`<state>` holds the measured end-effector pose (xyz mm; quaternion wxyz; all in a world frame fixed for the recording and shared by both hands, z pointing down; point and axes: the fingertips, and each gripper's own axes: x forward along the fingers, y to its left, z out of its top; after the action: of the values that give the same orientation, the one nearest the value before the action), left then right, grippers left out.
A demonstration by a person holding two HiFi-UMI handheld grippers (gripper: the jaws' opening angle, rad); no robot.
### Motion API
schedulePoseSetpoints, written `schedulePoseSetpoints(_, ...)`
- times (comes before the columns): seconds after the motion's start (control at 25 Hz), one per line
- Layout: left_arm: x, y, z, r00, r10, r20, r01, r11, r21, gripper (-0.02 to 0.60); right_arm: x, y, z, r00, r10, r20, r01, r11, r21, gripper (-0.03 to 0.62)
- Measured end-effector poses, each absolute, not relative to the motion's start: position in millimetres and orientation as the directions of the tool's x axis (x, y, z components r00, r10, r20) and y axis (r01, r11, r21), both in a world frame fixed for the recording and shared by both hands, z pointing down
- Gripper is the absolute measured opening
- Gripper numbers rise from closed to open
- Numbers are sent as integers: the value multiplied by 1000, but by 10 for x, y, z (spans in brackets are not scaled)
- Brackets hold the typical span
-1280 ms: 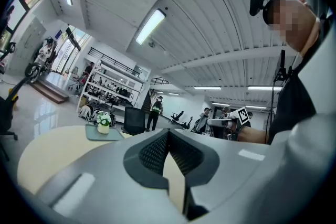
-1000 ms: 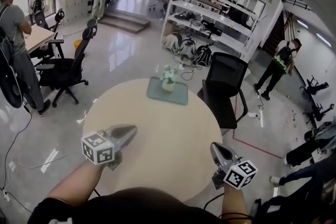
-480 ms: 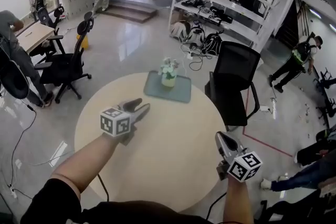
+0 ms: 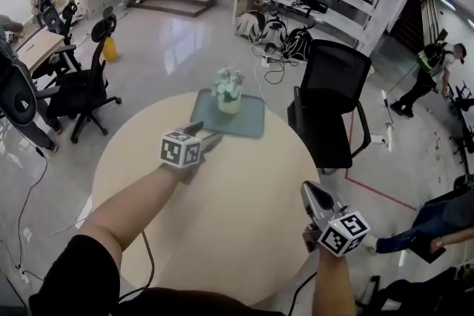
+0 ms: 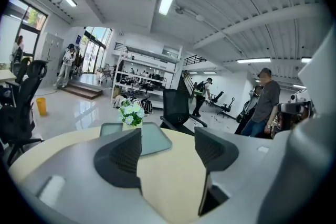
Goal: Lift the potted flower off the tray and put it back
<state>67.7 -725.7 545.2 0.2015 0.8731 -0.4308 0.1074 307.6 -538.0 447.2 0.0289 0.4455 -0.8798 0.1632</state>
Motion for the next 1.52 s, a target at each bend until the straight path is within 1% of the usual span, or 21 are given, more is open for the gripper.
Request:
schedulePoseSetpoints(0.16,876,-7636,5762,594,-701,394,-804,-531,267,348,3237,-5508,4654,-591,-782,199,-799,533,-279,15)
schedulePoseSetpoints(0.28,964,-8004,6096,584,-697,416,-812,-500,301,381,3341,-5581,4837,-583,-785,209,-804,521,-288,15)
schedulePoseSetpoints(0.56,1001,-8837,6715,502,-723,475,-865,-416,282,520,3666,-5698,5181,-538,-812,225,-826,456,-330,15)
schedulePoseSetpoints(0.72,1026,-9235,6988,468,-732,495,-883,-369,290,562,3769,-5765,5361,-525,-816,239,-832,434,-346,15)
schedulePoseSetpoints(0.92,1026,-9632,7354,429,-737,523,-903,-341,260,584,3882,-5870,5659,-510,-819,262,-838,406,-364,15)
schedulePoseSetpoints(1.12,1093,-9896,7587,393,-745,539,-919,-312,240,586,3966,-5981,5890,-501,-823,269,-841,389,-377,15)
schedulePoseSetpoints(1.52,1160,-10198,7741,324,-777,540,-946,-262,191,584,3985,-6079,6093,-498,-820,281,-840,375,-393,15)
